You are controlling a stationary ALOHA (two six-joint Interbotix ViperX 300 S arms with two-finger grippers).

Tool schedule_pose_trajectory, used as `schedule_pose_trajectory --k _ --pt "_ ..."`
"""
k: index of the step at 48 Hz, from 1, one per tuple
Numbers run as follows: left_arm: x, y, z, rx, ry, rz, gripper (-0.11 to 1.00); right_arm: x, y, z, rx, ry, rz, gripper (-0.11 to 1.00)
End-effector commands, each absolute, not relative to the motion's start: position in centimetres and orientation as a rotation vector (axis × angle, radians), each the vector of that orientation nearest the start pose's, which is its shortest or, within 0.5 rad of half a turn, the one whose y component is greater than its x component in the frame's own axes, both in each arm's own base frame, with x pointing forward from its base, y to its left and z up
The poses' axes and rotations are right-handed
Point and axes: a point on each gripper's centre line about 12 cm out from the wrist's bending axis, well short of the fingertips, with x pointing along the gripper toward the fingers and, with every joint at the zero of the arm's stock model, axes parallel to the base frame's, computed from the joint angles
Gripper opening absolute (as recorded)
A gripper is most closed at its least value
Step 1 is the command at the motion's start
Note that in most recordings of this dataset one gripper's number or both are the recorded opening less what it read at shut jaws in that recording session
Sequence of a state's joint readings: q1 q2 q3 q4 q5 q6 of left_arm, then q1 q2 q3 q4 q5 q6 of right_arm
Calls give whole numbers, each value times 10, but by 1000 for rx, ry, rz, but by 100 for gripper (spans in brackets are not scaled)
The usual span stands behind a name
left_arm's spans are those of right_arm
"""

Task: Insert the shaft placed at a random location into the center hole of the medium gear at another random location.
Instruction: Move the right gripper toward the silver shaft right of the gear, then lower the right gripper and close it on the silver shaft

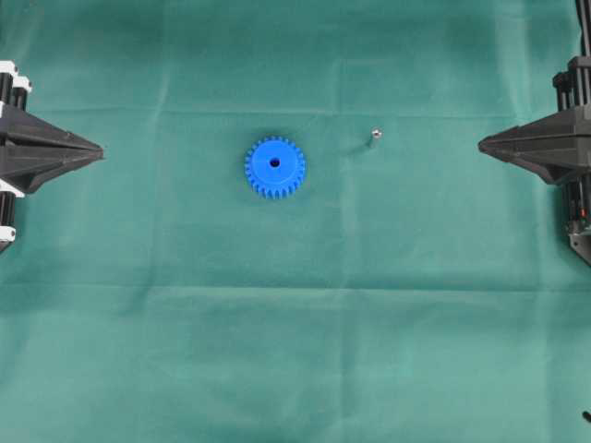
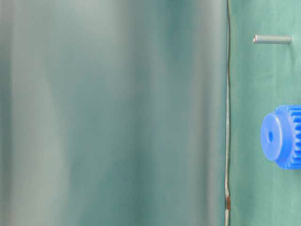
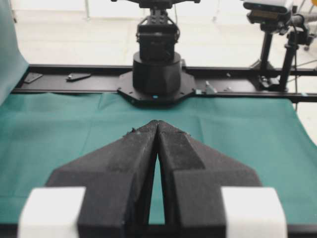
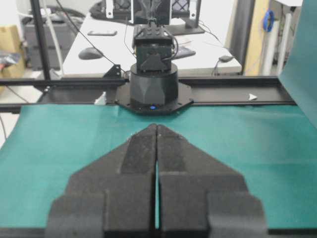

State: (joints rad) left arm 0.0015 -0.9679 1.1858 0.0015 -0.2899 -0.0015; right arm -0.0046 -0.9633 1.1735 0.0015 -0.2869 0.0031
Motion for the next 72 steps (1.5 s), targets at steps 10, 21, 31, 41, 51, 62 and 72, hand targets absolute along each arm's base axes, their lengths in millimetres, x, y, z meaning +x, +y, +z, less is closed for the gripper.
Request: schedule_pose_trajectory --k 10,21,31,41,51,62,72 --pt "201 -1 301 1 -80 -5 0 207 -8 293 17 -57 -42 1" --pt "201 -1 299 0 -71 -6 0 217 -22 276 34 15 -107 0" --pt "201 -1 299 -2 -69 -5 0 231 -39 250 53 113 -175 9" --pt "201 -1 299 -2 -69 -5 0 252 -59 213 72 260 -243 68" --pt "201 -1 297 -2 -58 -6 0 272 -79 163 102 419 -302 86" --pt "201 -1 295 -2 -44 -5 0 285 -94 131 119 495 -337 86" --pt "201 -1 295 -2 -40 -4 0 292 -96 114 124 528 -339 86"
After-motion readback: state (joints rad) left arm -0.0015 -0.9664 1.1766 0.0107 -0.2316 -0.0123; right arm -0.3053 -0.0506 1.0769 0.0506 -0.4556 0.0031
